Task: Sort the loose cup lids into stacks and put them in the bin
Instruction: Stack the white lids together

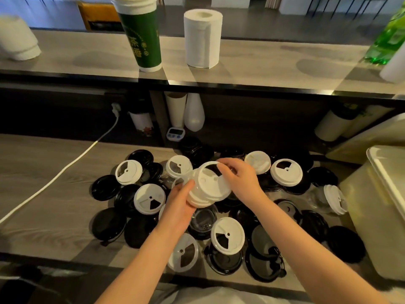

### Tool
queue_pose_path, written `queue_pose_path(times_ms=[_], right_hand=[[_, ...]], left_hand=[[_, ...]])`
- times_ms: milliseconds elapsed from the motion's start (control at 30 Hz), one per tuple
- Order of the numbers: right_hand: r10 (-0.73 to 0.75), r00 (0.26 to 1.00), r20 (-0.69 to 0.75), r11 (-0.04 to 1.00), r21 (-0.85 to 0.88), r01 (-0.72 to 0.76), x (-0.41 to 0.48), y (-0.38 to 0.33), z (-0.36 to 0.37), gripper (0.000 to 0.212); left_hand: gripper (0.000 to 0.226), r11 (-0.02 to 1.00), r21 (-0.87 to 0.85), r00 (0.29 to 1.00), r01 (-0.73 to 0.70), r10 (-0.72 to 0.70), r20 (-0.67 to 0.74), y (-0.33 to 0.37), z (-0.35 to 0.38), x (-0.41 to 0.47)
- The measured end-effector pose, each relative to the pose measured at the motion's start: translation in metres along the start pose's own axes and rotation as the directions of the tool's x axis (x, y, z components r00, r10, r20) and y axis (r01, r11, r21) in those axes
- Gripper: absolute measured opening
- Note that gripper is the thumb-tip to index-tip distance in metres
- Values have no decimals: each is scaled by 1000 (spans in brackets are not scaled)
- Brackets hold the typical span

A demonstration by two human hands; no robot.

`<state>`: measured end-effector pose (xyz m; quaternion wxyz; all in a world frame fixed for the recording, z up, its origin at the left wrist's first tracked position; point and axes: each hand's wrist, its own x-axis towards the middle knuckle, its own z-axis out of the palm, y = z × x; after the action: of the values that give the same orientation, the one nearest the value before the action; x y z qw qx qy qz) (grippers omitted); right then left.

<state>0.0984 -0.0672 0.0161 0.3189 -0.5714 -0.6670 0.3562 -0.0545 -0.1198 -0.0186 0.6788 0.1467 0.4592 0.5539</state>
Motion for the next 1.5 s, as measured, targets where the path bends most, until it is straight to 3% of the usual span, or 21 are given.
queue_pose_path(times_ms=[133,367,500,633,767,833,967,1067,1267,1400,1500], right_hand=[[16,996,-84,1000,8,-16,-10,1,13,25],[-129,980,-148,965,-245,90,-25,-4,21,35],[-98,991,-85,991,-99,90,-25,3,17,32],[-27,997,70,989,145,17,-28,10,2,41],[-25,999,37,995,99,21,-33,18,-25,40],[-35,999,-9,998,52,35,-36,22,-46,33],[3,997,-78,999,-37,-6,-43,38,-99,30],[54,989,-134,997,-53,-61,-52,56,-139,36],[149,965,-214,989,28,-147,-73,84,-214,25],[207,957,-203,976,110,-188,-87,103,-259,36],[174,981,-81,981,104,-166,-100,110,-298,71]], left_hand=[[56,1000,1,993,30,-30,112,2,9,-8],[67,998,68,999,9,-12,35,-1,6,-12],[60,998,66,997,-7,2,80,-1,7,-14],[32,991,137,994,-5,-10,105,0,20,-17],[18,971,238,989,7,-42,141,-4,46,-17],[19,930,368,984,-14,-51,168,-7,63,-16],[16,715,686,955,-135,-90,282,-14,104,-10],[21,639,748,925,-176,-153,349,-25,141,-7],[23,599,765,891,-235,-183,416,-63,214,-9],[22,521,810,889,-268,-190,417,-80,265,-6],[29,416,854,892,-312,-181,414,-93,303,-1]])
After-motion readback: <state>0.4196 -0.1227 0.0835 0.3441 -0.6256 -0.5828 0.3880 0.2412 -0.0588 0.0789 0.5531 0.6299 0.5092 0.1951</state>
